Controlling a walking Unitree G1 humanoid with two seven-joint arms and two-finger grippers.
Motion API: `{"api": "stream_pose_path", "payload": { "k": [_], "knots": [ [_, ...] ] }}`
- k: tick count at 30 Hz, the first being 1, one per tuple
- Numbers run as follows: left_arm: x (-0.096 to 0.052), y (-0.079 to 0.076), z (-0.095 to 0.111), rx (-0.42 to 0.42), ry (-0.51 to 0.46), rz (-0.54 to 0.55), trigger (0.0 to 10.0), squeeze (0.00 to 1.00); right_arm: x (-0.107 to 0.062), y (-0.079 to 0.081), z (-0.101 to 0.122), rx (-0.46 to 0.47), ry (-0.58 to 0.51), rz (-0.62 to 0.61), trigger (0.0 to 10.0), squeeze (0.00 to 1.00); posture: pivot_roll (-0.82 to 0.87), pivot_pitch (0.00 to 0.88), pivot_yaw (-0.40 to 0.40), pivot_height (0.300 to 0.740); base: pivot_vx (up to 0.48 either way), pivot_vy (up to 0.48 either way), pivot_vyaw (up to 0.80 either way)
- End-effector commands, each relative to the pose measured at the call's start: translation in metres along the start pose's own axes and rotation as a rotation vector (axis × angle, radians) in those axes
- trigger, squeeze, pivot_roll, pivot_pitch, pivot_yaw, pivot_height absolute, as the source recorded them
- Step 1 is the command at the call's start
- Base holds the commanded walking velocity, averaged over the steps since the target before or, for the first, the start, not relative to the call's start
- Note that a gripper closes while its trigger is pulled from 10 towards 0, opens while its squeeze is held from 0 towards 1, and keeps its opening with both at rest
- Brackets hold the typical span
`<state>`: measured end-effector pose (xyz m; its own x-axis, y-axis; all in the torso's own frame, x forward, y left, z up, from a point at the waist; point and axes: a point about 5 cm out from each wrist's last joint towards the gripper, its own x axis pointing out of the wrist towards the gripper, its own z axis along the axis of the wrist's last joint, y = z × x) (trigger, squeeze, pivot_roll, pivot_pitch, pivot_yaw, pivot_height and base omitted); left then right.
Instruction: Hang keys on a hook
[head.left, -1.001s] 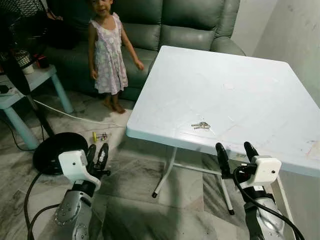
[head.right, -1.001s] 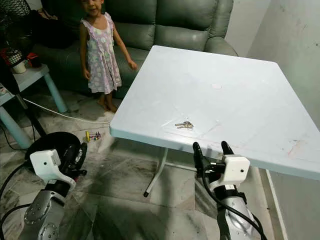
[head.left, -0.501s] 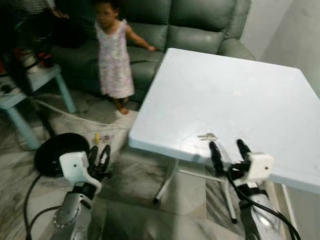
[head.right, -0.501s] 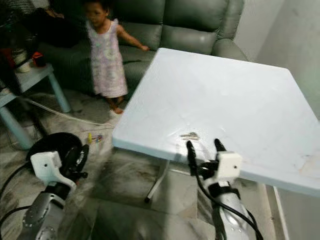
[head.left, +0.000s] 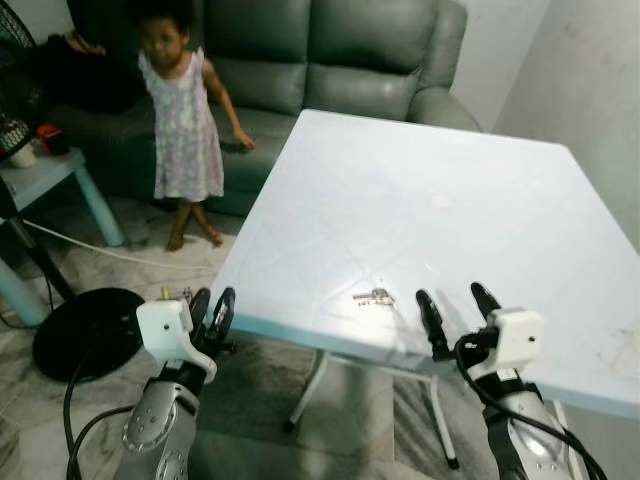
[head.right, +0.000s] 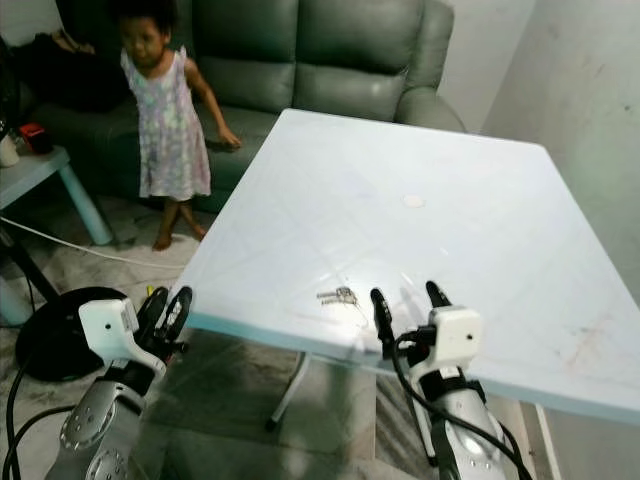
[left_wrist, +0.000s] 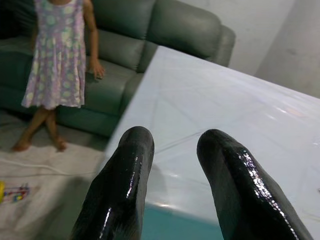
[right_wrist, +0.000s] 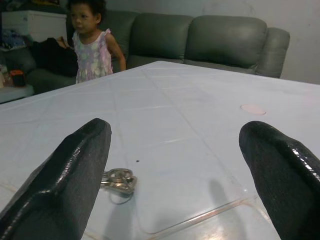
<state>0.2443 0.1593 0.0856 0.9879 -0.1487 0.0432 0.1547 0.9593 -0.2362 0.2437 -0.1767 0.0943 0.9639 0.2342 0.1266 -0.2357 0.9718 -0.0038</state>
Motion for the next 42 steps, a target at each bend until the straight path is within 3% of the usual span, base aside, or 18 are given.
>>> {"api": "stream_pose_path", "payload": {
  "k": [1, 9, 18, 31, 35, 36, 38, 40, 41, 42],
  "knots": [
    [-0.001, -0.004, -0.003, 0.003, 0.006, -0.015, 10.0, 0.00, 0.001, -0.002, 0.000, -0.007, 0.020, 0.021, 10.0, 0.00, 0.09, 0.000, -0.062, 0.740, 0.000, 0.000, 0.00],
    [0.000, -0.012, -0.005, 0.022, 0.011, -0.049, 10.0, 0.00, 0.020, 0.001, 0.006, -0.107, 0.047, 0.132, 10.0, 0.00, 0.09, 0.000, -0.067, 0.740, 0.000, 0.000, 0.00],
    [0.000, -0.028, -0.005, 0.048, 0.015, -0.127, 10.0, 0.00, 0.052, 0.004, 0.013, -0.130, 0.077, 0.205, 10.0, 0.00, 0.11, 0.023, -0.091, 0.740, 0.000, 0.000, 0.00],
    [-0.012, -0.042, -0.002, 0.050, 0.034, -0.180, 10.0, 0.00, 0.055, -0.002, 0.002, -0.168, 0.198, 0.279, 10.0, 0.00, 0.12, 0.128, -0.119, 0.740, 0.000, 0.000, 0.00],
    [-0.016, -0.044, -0.002, 0.042, 0.040, -0.175, 10.0, 0.00, 0.056, -0.002, -0.004, -0.154, 0.226, 0.280, 9.4, 0.00, 0.12, 0.144, -0.123, 0.740, 0.000, 0.000, 0.00],
    [-0.017, -0.044, -0.002, 0.041, 0.041, -0.174, 10.0, 0.00, 0.057, -0.001, -0.006, -0.150, 0.235, 0.279, 8.1, 0.00, 0.13, 0.150, -0.125, 0.740, 0.000, 0.000, 0.00],
    [-0.019, -0.046, -0.002, 0.041, 0.043, -0.172, 10.0, 0.00, 0.059, 0.000, -0.008, -0.144, 0.243, 0.284, 8.0, 0.00, 0.13, 0.154, -0.126, 0.740, 0.000, 0.000, 0.00],
    [-0.021, -0.047, -0.001, 0.039, 0.046, -0.169, 10.0, 0.00, 0.062, 0.003, -0.010, -0.129, 0.248, 0.294, 4.3, 0.00, 0.14, 0.159, -0.128, 0.740, 0.000, 0.000, 0.00],
    [-0.021, -0.047, -0.001, 0.039, 0.046, -0.169, 10.0, 0.00, 0.062, 0.003, -0.010, -0.129, 0.248, 0.294, 4.3, 0.00, 0.14, 0.159, -0.128, 0.740, 0.000, 0.000, 0.00],
    [-0.022, -0.048, -0.001, 0.040, 0.049, -0.167, 10.0, 0.00, 0.065, 0.005, -0.010, -0.120, 0.235, 0.297, 1.6, 0.00, 0.14, 0.161, -0.129, 0.740, 0.000, 0.000, 0.00]
  ]
}}
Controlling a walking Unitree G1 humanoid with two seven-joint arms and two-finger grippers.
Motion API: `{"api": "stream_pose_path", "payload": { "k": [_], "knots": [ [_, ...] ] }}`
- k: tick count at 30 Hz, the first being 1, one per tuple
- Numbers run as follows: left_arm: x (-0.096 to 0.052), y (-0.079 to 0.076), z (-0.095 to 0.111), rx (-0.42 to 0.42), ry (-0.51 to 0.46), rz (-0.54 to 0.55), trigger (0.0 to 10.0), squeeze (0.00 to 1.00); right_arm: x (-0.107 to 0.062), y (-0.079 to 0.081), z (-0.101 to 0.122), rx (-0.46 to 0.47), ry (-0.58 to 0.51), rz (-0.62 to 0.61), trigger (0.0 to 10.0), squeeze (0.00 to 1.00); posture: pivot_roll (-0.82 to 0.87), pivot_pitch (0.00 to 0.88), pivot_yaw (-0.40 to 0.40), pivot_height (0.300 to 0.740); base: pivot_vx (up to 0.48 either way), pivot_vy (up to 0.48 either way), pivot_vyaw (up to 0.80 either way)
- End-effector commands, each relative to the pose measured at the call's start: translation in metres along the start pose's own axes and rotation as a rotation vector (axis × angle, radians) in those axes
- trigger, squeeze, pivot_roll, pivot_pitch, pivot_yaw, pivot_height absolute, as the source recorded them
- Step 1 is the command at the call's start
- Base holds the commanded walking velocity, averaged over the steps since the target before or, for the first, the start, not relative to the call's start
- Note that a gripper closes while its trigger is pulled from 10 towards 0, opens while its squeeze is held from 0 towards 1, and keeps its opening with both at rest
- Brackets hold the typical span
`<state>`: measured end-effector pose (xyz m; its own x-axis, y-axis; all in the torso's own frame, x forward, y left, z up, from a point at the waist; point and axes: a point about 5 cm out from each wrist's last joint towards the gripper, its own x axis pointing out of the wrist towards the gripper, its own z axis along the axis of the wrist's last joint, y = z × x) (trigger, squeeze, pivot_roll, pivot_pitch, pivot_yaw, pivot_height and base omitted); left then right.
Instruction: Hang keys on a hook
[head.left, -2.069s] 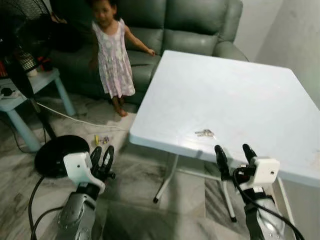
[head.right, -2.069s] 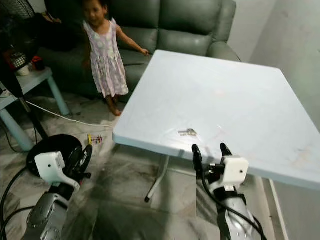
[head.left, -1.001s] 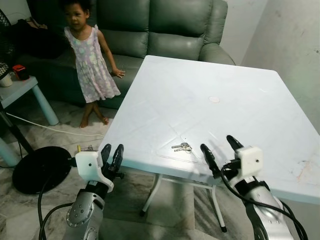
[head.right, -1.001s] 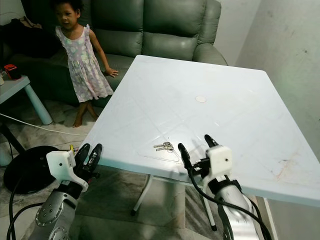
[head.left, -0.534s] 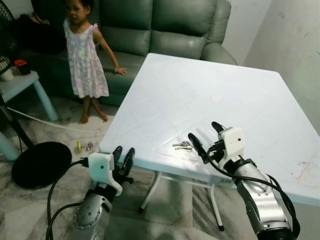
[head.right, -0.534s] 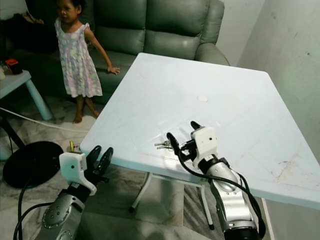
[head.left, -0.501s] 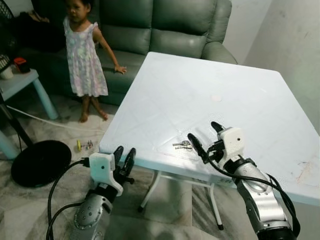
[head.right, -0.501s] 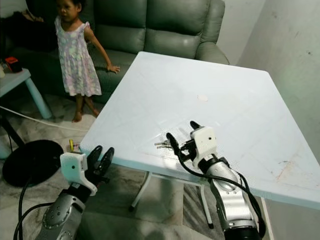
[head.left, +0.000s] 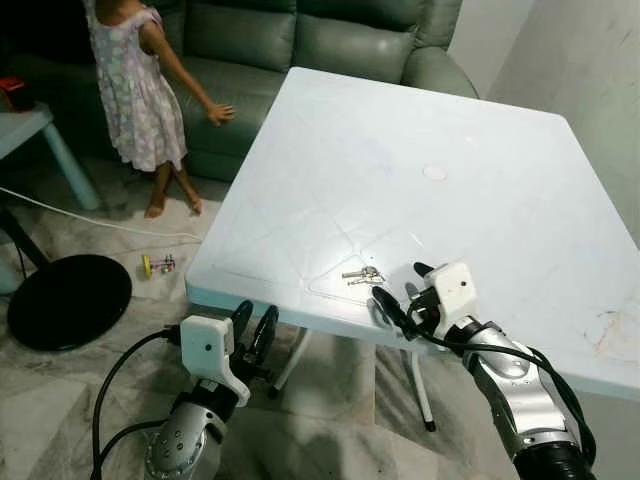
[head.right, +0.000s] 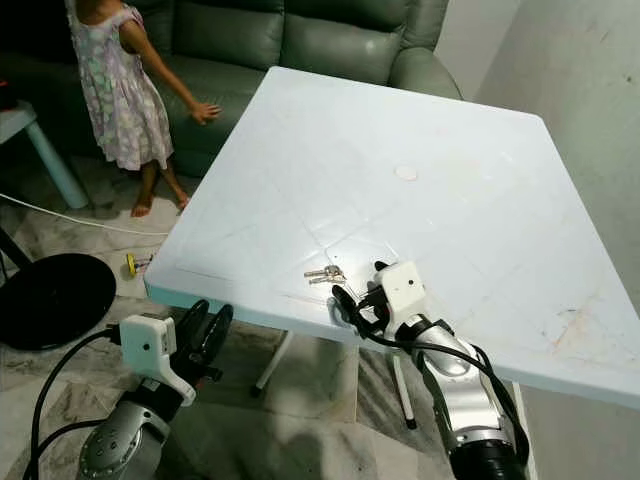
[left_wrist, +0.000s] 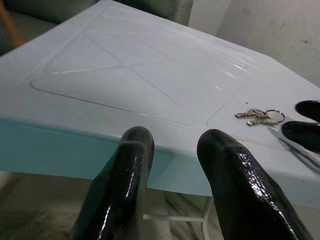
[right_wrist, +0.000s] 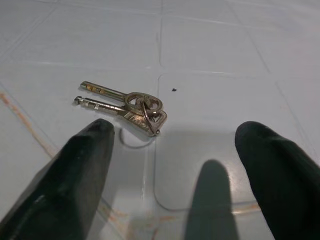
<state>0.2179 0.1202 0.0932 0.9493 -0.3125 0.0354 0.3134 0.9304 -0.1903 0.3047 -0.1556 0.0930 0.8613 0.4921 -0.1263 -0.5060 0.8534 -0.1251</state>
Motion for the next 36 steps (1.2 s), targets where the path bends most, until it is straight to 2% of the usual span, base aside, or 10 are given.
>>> {"api": "stream_pose_path", "payload": {
  "k": [1, 2, 3, 10, 11, 15, 16, 20, 34, 36],
  "knots": [
    [-0.002, -0.005, 0.001, 0.000, 0.007, -0.002, 10.0, 0.00, 0.003, -0.001, 0.001, 0.003, -0.006, 0.003, 1.0, 0.00, 0.14, 0.161, -0.129, 0.740, 0.000, 0.000, 0.00],
    [-0.002, -0.004, 0.001, 0.002, 0.008, 0.001, 10.0, 0.00, 0.005, 0.000, 0.001, 0.003, -0.009, 0.004, 1.6, 0.00, 0.14, 0.161, -0.129, 0.740, 0.000, 0.000, 0.00],
    [-0.003, -0.004, 0.001, 0.001, 0.008, 0.003, 10.0, 0.00, 0.007, 0.000, 0.003, 0.015, -0.016, 0.005, 4.1, 0.00, 0.15, 0.163, -0.131, 0.740, 0.000, 0.000, 0.00],
    [-0.003, -0.005, 0.002, 0.000, 0.005, 0.013, 10.0, 0.00, 0.019, 0.005, 0.010, 0.035, -0.046, 0.007, 4.6, 0.00, 0.15, 0.163, -0.135, 0.740, 0.000, 0.000, 0.00],
    [-0.003, -0.005, 0.002, 0.000, 0.005, 0.014, 10.0, 0.00, 0.020, 0.005, 0.011, 0.037, -0.054, 0.010, 3.3, 0.00, 0.15, 0.162, -0.135, 0.740, 0.000, 0.000, 0.00],
    [-0.003, -0.006, 0.002, 0.000, 0.007, 0.016, 10.0, 0.00, 0.021, 0.005, 0.010, 0.033, -0.059, 0.008, 3.5, 0.00, 0.15, 0.166, -0.136, 0.740, 0.000, 0.000, 0.00],
    [-0.004, -0.006, 0.002, 0.000, 0.007, 0.018, 10.0, 0.00, 0.020, 0.004, 0.009, 0.028, -0.059, 0.010, 5.9, 0.00, 0.15, 0.164, -0.136, 0.740, 0.000, 0.000, 0.00],
    [-0.004, -0.007, 0.002, 0.001, 0.009, 0.019, 10.0, 0.00, 0.017, -0.001, 0.007, 0.011, -0.060, 0.030, 9.8, 0.00, 0.15, 0.167, -0.136, 0.740, 0.000, 0.000, 0.00],
    [-0.004, -0.008, 0.001, 0.003, 0.013, 0.015, 10.0, 0.00, 0.006, -0.012, 0.004, 0.059, -0.089, 0.121, 9.3, 0.00, 0.15, 0.169, -0.132, 0.740, 0.000, 0.000, 0.00],
    [-0.004, -0.008, 0.001, 0.002, 0.012, 0.014, 10.0, 0.00, 0.006, -0.012, 0.005, 0.087, -0.111, 0.132, 9.8, 0.00, 0.15, 0.168, -0.132, 0.740, 0.000, 0.000, 0.00]
  ]
}}
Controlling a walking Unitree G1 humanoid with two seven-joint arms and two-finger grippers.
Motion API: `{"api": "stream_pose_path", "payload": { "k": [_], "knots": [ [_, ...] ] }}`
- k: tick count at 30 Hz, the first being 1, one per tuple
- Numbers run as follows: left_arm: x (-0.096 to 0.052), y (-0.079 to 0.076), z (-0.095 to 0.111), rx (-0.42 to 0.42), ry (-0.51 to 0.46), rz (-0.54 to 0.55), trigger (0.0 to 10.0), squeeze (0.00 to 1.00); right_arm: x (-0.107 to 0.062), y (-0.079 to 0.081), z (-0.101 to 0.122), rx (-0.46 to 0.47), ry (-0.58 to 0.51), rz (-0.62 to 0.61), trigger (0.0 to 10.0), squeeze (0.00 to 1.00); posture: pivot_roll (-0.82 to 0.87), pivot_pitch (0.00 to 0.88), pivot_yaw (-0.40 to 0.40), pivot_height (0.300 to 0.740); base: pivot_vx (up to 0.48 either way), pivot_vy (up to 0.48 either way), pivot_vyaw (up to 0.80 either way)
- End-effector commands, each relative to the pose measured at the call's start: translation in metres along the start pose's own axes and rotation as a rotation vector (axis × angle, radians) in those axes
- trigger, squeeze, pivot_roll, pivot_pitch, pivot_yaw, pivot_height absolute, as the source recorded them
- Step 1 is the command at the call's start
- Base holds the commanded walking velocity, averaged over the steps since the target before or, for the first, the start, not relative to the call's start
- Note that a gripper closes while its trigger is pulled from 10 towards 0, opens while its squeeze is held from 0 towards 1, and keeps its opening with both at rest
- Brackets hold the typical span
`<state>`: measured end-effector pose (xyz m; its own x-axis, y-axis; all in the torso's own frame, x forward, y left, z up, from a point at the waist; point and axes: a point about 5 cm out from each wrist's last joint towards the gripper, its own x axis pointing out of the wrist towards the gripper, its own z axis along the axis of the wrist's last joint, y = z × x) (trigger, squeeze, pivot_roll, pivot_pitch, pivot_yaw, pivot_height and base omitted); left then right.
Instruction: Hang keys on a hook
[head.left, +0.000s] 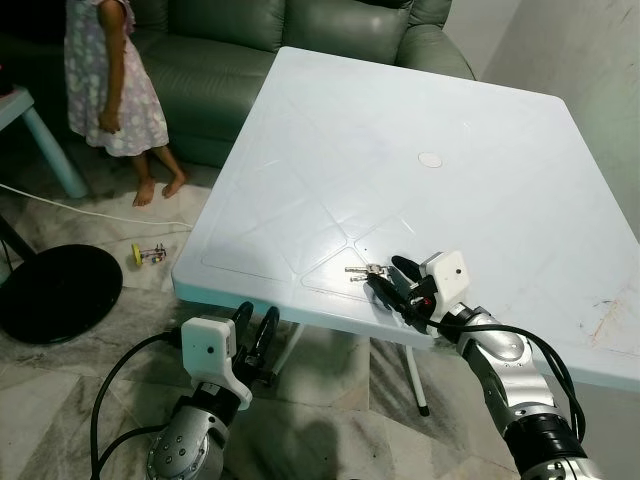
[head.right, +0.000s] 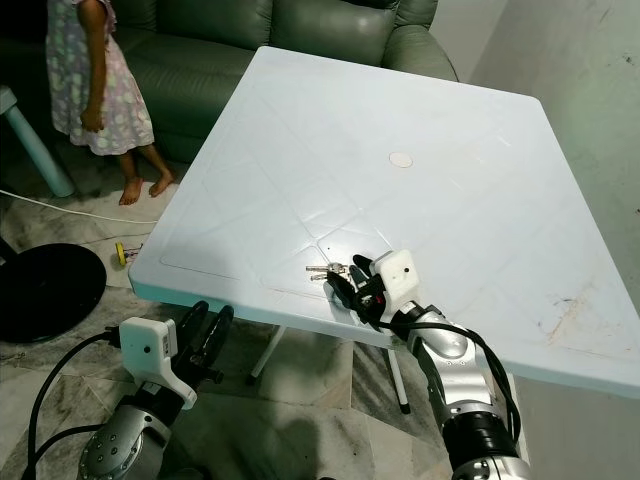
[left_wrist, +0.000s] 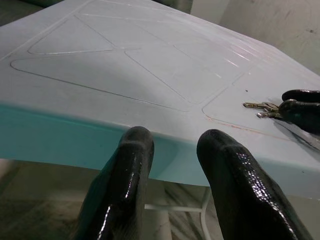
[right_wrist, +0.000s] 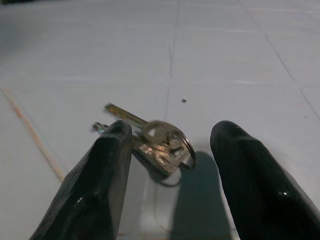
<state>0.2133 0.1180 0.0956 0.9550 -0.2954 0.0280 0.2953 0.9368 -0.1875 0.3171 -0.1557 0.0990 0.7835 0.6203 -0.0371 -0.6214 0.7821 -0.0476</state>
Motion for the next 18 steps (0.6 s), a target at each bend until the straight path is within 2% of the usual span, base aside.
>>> {"api": "stream_pose_path", "payload": {
  "k": [1, 4, 6, 7, 8, 9, 13, 14, 16, 18],
  "knots": [
    [-0.0006, -0.0040, -0.0009, -0.002, 0.008, -0.005, 10.0, 0.00, -0.0045, -0.0045, -0.0004, 0.040, -0.019, -0.005, 10.0, 0.00, 0.15, 0.168, -0.132, 0.740, 0.000, 0.000, 0.00],
    [-0.0006, -0.0044, -0.0011, -0.002, 0.009, -0.005, 10.0, 0.00, -0.0042, -0.0044, 0.0006, 0.076, -0.035, 0.005, 10.0, 0.00, 0.15, 0.166, -0.131, 0.740, 0.000, 0.000, 0.00],
    [-0.0010, -0.0046, -0.0018, -0.003, 0.011, -0.004, 10.0, 0.00, -0.0041, -0.0051, 0.0008, 0.069, -0.036, 0.007, 8.6, 0.00, 0.15, 0.165, -0.131, 0.740, 0.000, 0.000, 0.00],
    [-0.0010, -0.0047, -0.0019, -0.003, 0.012, -0.004, 10.0, 0.00, -0.0042, -0.0054, 0.0007, 0.062, -0.035, 0.006, 8.6, 0.00, 0.15, 0.165, -0.131, 0.740, 0.000, 0.000, 0.00],
    [-0.0010, -0.0048, -0.0020, -0.003, 0.012, -0.004, 10.0, 0.00, -0.0043, -0.0058, 0.0005, 0.057, -0.033, 0.005, 7.5, 0.00, 0.15, 0.163, -0.131, 0.740, 0.000, 0.000, 0.00],
    [-0.0009, -0.0048, -0.0020, -0.002, 0.012, -0.004, 10.0, 0.00, -0.0044, -0.0062, 0.0004, 0.052, -0.033, 0.004, 4.9, 0.00, 0.15, 0.163, -0.131, 0.740, 0.000, 0.000, 0.00],
    [-0.0007, -0.0047, -0.0014, -0.003, 0.010, -0.003, 10.0, 0.00, -0.0051, -0.0081, -0.0012, 0.039, -0.020, 0.000, 5.7, 0.00, 0.15, 0.163, -0.131, 0.740, 0.000, 0.000, 0.00],
    [-0.0006, -0.0047, -0.0014, -0.003, 0.009, -0.003, 10.0, 0.00, -0.0053, -0.0082, -0.0018, 0.033, -0.015, 0.003, 4.5, 0.00, 0.15, 0.162, -0.132, 0.740, 0.000, 0.000, 0.00],
    [-0.0005, -0.0047, -0.0015, 0.000, 0.009, -0.004, 10.0, 0.00, -0.0059, -0.0083, -0.0030, 0.024, -0.010, 0.006, 4.3, 0.00, 0.15, 0.162, -0.131, 0.740, 0.000, 0.000, 0.00],
    [-0.0004, -0.0047, -0.0015, 0.000, 0.009, -0.004, 10.0, 0.00, -0.0060, -0.0084, -0.0032, 0.023, -0.009, 0.007, 2.7, 0.00, 0.15, 0.163, -0.130, 0.740, 0.000, 0.000, 0.00]
  ]
}}
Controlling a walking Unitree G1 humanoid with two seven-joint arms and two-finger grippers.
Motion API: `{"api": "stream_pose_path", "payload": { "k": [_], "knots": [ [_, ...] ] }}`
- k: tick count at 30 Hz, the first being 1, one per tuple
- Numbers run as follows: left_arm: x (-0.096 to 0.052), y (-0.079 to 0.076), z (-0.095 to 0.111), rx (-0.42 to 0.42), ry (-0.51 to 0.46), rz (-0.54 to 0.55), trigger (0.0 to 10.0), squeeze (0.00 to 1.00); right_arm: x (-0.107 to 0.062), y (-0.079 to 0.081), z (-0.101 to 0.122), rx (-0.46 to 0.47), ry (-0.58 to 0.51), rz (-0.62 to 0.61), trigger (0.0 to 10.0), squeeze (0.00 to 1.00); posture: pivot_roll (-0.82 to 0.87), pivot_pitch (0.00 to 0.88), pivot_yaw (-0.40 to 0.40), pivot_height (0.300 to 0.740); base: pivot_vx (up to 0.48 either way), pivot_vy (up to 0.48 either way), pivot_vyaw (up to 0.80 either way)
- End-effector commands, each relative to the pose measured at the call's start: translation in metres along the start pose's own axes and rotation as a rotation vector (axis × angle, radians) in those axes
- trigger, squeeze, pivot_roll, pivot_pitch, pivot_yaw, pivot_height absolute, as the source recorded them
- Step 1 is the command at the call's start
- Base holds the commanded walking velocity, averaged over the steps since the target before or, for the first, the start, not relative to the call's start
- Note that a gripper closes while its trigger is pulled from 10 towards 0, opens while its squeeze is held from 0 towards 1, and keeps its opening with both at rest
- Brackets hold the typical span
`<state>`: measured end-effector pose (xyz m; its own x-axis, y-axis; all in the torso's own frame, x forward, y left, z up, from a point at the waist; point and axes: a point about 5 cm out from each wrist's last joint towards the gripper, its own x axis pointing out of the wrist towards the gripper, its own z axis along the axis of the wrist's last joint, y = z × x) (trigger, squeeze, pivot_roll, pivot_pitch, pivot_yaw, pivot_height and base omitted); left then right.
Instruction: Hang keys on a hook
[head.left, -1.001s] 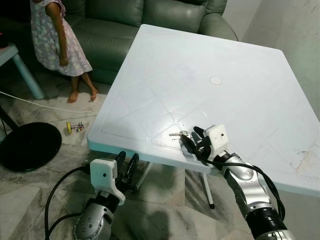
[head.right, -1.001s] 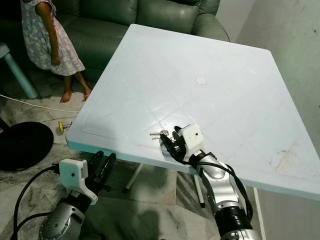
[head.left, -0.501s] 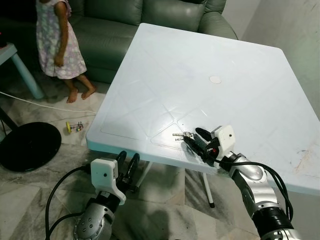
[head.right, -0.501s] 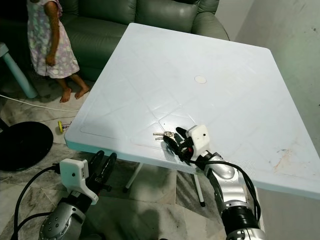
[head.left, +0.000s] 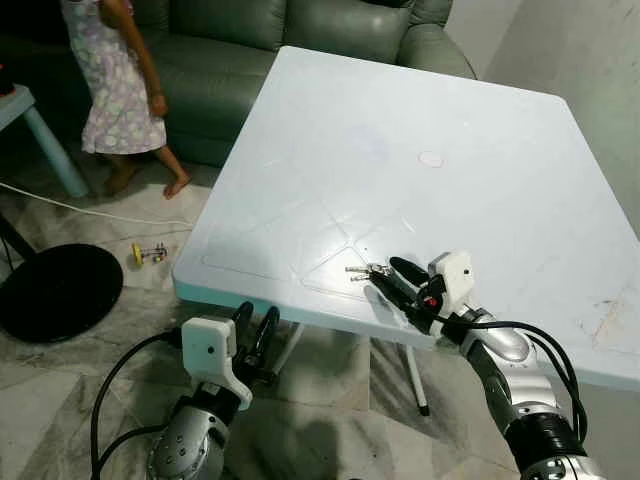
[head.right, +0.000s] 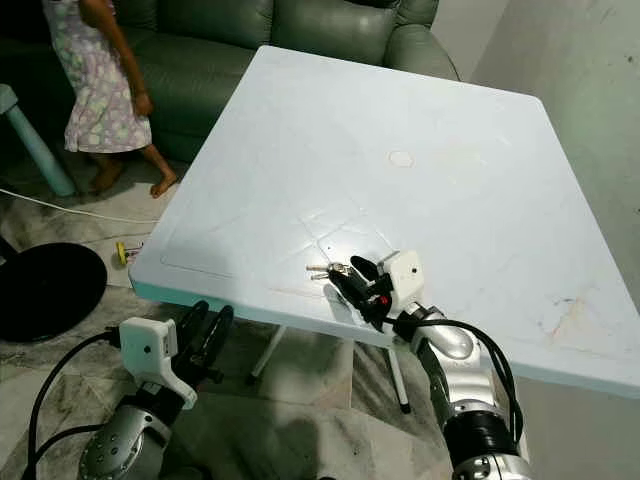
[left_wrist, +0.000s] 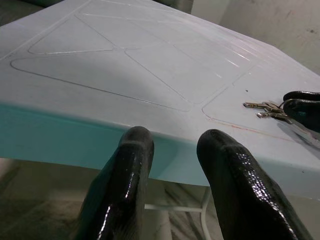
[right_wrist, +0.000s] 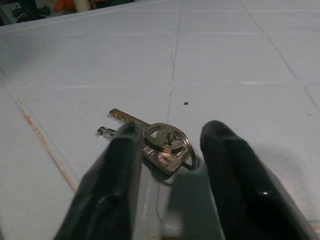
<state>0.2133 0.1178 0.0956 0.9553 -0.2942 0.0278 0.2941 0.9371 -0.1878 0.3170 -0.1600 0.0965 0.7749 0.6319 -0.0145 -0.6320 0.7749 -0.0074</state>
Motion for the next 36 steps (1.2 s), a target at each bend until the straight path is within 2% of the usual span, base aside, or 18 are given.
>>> {"api": "stream_pose_path", "payload": {
  "k": [1, 2, 3, 5, 6, 9, 10, 13, 14, 16, 22, 23, 24, 26, 30, 33, 34, 36],
  "knots": [
    [-0.001, -0.004, -0.001, 0.000, 0.009, -0.005, 10.0, 0.00, -0.003, -0.005, 0.000, -0.017, 0.014, -0.007, 2.7, 0.00, 0.15, 0.163, -0.130, 0.740, 0.000, 0.000, 0.00],
    [0.000, -0.004, -0.001, 0.000, 0.009, -0.005, 10.0, 0.00, -0.004, -0.005, 0.000, -0.020, 0.016, -0.009, 3.0, 0.00, 0.15, 0.162, -0.130, 0.740, 0.000, 0.000, 0.00],
    [0.000, -0.005, -0.001, -0.001, 0.009, -0.005, 10.0, 0.00, -0.004, -0.006, 0.000, -0.019, 0.014, -0.008, 0.5, 0.00, 0.15, 0.162, -0.130, 0.740, 0.000, 0.000, 0.00],
    [0.000, -0.005, -0.001, -0.001, 0.008, -0.005, 10.0, 0.00, -0.004, -0.006, 0.000, -0.017, 0.012, -0.008, 0.5, 0.00, 0.15, 0.162, -0.130, 0.740, 0.000, 0.000, 0.00],
    [-0.001, -0.005, -0.001, -0.001, 0.009, -0.007, 10.0, 0.00, -0.004, -0.006, -0.001, -0.016, 0.010, -0.006, 2.3, 0.00, 0.15, 0.162, -0.129, 0.740, 0.000, 0.000, 0.00],
    [-0.001, -0.006, -0.002, -0.003, 0.009, -0.008, 10.0, 0.00, -0.005, -0.007, -0.001, -0.017, 0.013, -0.011, 2.7, 0.00, 0.15, 0.163, -0.130, 0.740, 0.000, 0.000, 0.00],
    [0.000, -0.006, -0.002, -0.004, 0.009, -0.009, 10.0, 0.00, -0.005, -0.008, -0.001, -0.020, 0.014, -0.011, 1.0, 0.00, 0.15, 0.164, -0.130, 0.740, 0.000, 0.000, 0.00],
    [0.000, -0.006, -0.002, -0.005, 0.009, -0.010, 10.0, 0.00, -0.006, -0.009, -0.001, -0.022, 0.014, -0.012, 1.5, 0.00, 0.15, 0.162, -0.130, 0.740, 0.000, 0.000, 0.00],
    [0.000, -0.007, -0.002, -0.006, 0.008, -0.011, 10.0, 0.00, -0.006, -0.010, -0.001, -0.024, 0.014, -0.012, 0.9, 0.00, 0.15, 0.163, -0.131, 0.740, 0.000, 0.000, 0.00],
    [0.000, -0.007, -0.002, -0.007, 0.008, -0.011, 10.0, 0.00, -0.006, -0.010, -0.001, -0.025, 0.014, -0.011, 0.9, 0.00, 0.15, 0.163, -0.131, 0.740, 0.000, 0.000, 0.00],
    [0.000, -0.007, -0.002, -0.008, 0.007, -0.012, 10.0, 0.00, -0.005, -0.011, -0.001, -0.030, 0.016, -0.016, 2.3, 0.00, 0.15, 0.161, -0.131, 0.740, 0.000, 0.000, 0.00],
    [0.000, -0.007, -0.002, -0.009, 0.007, -0.013, 10.0, 0.00, -0.005, -0.011, -0.001, -0.031, 0.016, -0.016, 5.2, 0.00, 0.15, 0.160, -0.131, 0.740, 0.000, 0.000, 0.00],
    [0.000, -0.007, -0.002, -0.010, 0.007, -0.014, 10.0, 0.00, -0.005, -0.012, -0.001, -0.031, 0.016, -0.017, 5.2, 0.00, 0.15, 0.160, -0.131, 0.740, 0.000, 0.000, 0.00],
    [0.001, -0.008, -0.002, -0.010, 0.007, -0.016, 10.0, 0.00, -0.005, -0.013, -0.001, -0.032, 0.015, -0.017, 4.0, 0.00, 0.15, 0.159, -0.131, 0.740, 0.000, 0.000, 0.00],
    [0.001, -0.008, -0.002, -0.010, 0.007, -0.017, 10.0, 0.00, -0.005, -0.013, -0.001, -0.032, 0.015, -0.017, 4.5, 0.00, 0.15, 0.161, -0.131, 0.740, 0.000, 0.000, 0.00],
    [0.000, -0.008, -0.002, -0.011, 0.007, -0.019, 10.0, 0.00, -0.006, -0.014, -0.001, -0.034, 0.011, -0.019, 2.0, 0.00, 0.15, 0.160, -0.130, 0.740, 0.000, 0.000, 0.00],
    [0.001, -0.008, -0.002, -0.010, 0.007, -0.019, 10.0, 0.00, -0.006, -0.015, 0.000, -0.034, 0.009, -0.021, 0.0, 0.00, 0.15, 0.158, -0.131, 0.740, 0.000, 0.000, 0.00],
    [0.001, -0.008, -0.002, -0.009, 0.005, -0.020, 10.0, 0.00, -0.006, -0.016, 0.002, -0.034, -0.004, -0.034, 0.0, 0.00, 0.15, 0.158, -0.131, 0.740, 0.000, 0.000, 0.00]
  ]
}}
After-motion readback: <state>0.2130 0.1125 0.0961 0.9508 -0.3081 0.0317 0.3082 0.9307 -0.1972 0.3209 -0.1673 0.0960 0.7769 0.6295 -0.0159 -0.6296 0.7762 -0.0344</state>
